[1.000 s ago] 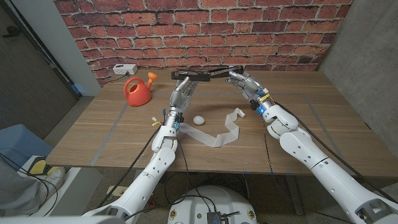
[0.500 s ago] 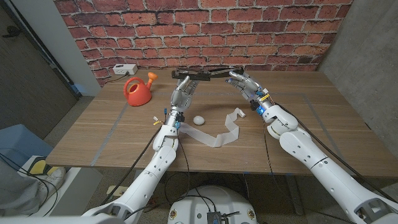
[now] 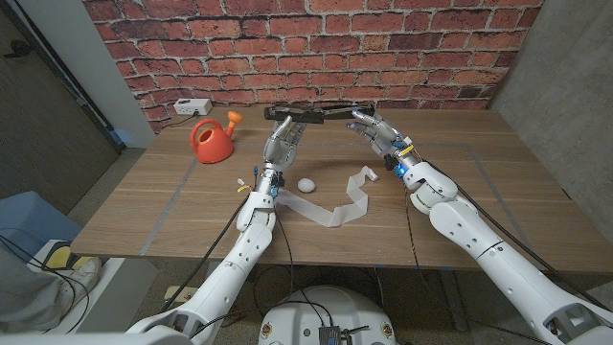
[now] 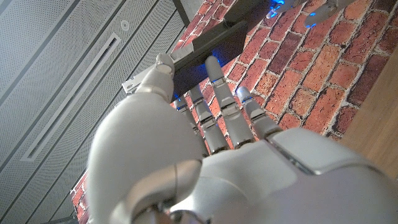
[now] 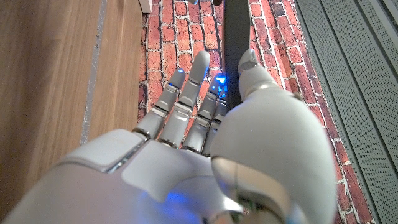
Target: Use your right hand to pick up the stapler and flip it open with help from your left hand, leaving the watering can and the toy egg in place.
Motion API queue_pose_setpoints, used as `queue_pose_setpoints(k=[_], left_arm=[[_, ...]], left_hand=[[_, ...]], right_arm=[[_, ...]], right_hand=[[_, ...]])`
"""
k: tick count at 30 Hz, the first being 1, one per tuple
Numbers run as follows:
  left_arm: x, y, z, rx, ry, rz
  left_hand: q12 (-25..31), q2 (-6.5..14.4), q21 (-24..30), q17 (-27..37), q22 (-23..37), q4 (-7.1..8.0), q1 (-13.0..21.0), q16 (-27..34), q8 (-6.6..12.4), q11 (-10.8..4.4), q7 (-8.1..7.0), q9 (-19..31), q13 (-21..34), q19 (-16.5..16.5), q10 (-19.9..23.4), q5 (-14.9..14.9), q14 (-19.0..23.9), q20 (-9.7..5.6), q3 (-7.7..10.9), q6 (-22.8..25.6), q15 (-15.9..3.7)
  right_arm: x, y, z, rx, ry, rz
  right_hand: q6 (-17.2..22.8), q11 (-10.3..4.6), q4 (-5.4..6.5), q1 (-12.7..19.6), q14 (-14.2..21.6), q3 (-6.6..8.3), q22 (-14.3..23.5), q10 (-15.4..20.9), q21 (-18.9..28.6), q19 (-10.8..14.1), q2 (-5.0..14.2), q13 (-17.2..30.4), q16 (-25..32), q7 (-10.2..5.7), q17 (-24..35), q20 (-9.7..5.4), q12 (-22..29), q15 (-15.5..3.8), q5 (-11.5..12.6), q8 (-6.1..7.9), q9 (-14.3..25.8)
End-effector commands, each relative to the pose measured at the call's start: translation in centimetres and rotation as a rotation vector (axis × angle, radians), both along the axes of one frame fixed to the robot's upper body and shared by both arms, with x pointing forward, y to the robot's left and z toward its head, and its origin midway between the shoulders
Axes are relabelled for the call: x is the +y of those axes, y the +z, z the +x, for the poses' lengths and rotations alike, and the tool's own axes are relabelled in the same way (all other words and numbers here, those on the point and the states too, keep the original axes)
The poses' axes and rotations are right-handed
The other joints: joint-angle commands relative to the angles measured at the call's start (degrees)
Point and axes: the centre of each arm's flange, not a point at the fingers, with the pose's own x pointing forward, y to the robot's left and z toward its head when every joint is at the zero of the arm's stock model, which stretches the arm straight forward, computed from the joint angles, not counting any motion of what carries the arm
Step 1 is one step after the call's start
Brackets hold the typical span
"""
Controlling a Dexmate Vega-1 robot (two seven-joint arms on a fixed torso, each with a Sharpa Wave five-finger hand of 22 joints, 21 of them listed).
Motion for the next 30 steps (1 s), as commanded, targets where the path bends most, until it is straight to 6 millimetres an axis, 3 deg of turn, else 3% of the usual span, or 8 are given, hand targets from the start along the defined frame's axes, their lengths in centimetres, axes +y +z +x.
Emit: queue_pose_setpoints(k=[1,30], left_arm=[[-0.66,0.12,0.24,-0.012,-0.022,0.006],[-0.26,-0.24,0.01,-0.012,-0.024,-0.001]], left_hand=[[0.3,0.9,0.4,-0.4,0.1,2.31,0.6,-0.5,11.02,-2.90,-1.61,6.7,6.0,0.0,3.5,0.4,0.3,-0.30,2.42,1.6,-8.55],[-0.3,1.7,0.7,-0.6,-0.2,2.48,1.6,-1.6,10.82,-2.92,-1.80,6.1,6.4,-0.5,2.7,0.7,-0.2,-0.35,2.66,1.2,-8.59]], right_arm=[[-0.13,-0.25,0.22,0.017,0.004,0.005],[-0.43,-0.05,-0.31,0.009,-0.007,0.012]], right_hand=[[1.2,-2.88,1.83,0.3,0.6,2.69,-0.1,4.2,0.5,-0.2,1.71,8.7,-0.3,-1.15,0.2,-2.20,0.4,-6.57,0.3,0.46,0.2],[1.1,-2.86,1.72,0.1,1.0,3.02,-0.4,4.2,1.4,-0.6,1.63,8.8,-0.7,-1.11,1.0,-2.22,0.3,-6.59,0.3,0.45,0.1]])
